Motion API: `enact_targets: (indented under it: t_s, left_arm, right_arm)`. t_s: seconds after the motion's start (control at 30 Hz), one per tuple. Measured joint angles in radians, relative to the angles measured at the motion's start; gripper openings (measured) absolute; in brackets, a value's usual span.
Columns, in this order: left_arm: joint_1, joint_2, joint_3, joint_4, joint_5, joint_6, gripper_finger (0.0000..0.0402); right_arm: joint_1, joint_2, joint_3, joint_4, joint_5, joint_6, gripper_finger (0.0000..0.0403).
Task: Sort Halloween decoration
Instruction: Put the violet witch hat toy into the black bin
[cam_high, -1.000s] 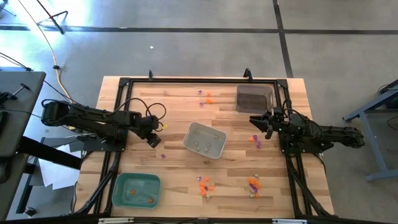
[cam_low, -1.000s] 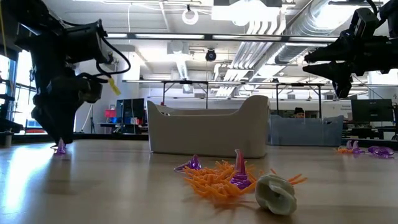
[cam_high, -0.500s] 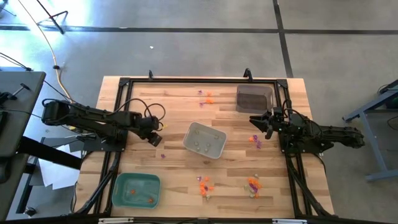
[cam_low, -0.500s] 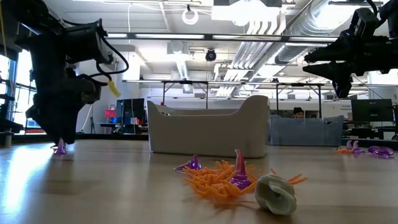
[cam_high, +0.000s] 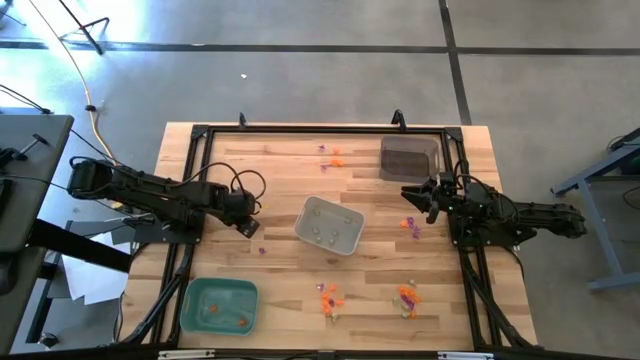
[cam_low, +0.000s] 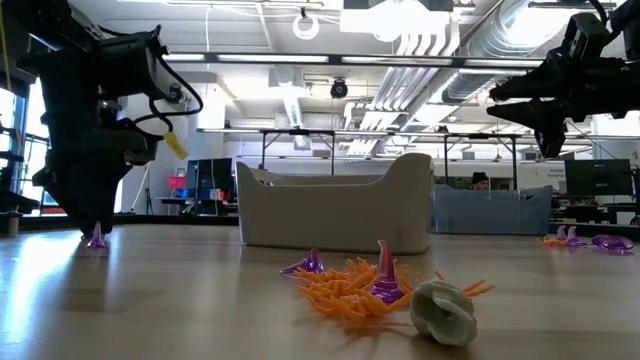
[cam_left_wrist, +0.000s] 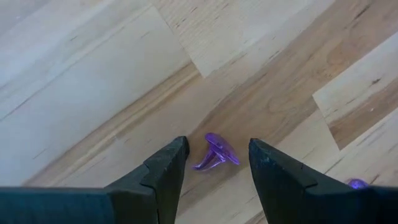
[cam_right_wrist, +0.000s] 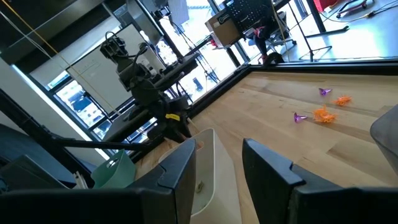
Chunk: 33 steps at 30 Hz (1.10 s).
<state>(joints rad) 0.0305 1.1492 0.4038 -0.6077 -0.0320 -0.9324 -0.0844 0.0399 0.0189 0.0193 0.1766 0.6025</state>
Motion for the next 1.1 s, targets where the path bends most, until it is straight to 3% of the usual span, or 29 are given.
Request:
enact_targets:
  t_s: [0.47,1.1]
  left_arm:
    - [-0.001,-0.001,0.0,-0.008,-0.029,-0.02,0.0009]
    - [-0.001,-0.003,0.121,0.04,-0.01,0.067,0.0]
  right_arm:
    - [0.0,0.0,0.0,0.0,0.0,0.0,0.0126]
    - [0.0,0.0,0.0,0.0,0.0,0.0,0.0126]
